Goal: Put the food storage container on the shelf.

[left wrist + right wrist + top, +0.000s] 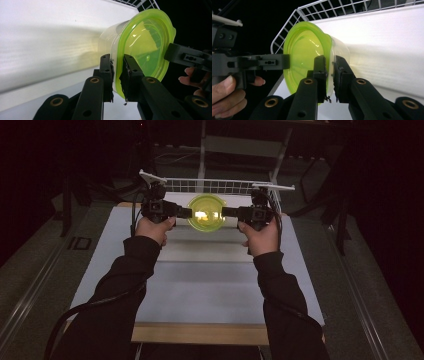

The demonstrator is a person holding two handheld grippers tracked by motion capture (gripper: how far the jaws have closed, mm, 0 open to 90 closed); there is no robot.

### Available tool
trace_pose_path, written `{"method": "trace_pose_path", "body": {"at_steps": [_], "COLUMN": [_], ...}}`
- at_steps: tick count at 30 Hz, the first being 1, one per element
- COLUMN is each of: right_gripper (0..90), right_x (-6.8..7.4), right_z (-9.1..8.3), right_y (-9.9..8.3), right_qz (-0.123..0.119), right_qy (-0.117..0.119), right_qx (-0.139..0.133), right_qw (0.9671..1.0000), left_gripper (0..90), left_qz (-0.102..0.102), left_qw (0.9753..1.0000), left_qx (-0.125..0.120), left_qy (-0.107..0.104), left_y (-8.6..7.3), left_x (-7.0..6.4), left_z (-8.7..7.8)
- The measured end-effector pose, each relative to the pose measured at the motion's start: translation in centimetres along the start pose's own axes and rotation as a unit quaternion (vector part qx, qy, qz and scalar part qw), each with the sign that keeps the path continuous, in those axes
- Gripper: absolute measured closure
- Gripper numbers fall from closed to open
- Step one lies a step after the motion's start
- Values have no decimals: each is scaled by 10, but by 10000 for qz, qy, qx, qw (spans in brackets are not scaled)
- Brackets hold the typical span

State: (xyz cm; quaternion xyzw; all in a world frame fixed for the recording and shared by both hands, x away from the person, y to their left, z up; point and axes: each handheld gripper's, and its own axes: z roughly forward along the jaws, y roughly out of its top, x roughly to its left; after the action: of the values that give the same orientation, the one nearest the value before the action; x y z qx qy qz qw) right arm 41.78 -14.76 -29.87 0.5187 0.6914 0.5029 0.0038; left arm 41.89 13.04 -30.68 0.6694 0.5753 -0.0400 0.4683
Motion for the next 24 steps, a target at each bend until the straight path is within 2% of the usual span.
{"method": "trace_pose_path", "body": {"at_steps": [4,6,9,11,14,19,21,22,24], "right_gripper": [813,812,811,810,807,780,740,705,694], "right_x": [-5,-6,-10,-13,-17,-22,-23,-24,-28], "right_z": [4,8,13,15,16,17,18,21,23], "right_y": [8,11,16,20,25,31,32,32,33], "right_qz": [122,164,258,322,374,553,530,570,565], "right_qy": [21,-38,-59,-83,-90,-164,-227,-179,-301], "right_qx": [21,67,123,162,262,330,295,291,287], "right_qw": [9999,9998,9996,9993,9989,9978,9979,9978,9975], "left_gripper": [806,803,801,791,714,667,640,612,600], "left_qz": [-54,-42,-33,42,119,159,178,142,151], "left_qw": [10000,9999,10000,10000,9999,9999,9998,9998,9998], "left_qx": [-3,23,19,9,1,-43,-104,-139,-152], "left_qy": [21,107,83,42,-22,32,58,69,26], "left_y": [7,10,14,17,17,17,17,16,16], "left_x": [2,3,5,5,4,2,1,2,1], "left_z": [3,6,9,12,17,25,27,29,31]}}
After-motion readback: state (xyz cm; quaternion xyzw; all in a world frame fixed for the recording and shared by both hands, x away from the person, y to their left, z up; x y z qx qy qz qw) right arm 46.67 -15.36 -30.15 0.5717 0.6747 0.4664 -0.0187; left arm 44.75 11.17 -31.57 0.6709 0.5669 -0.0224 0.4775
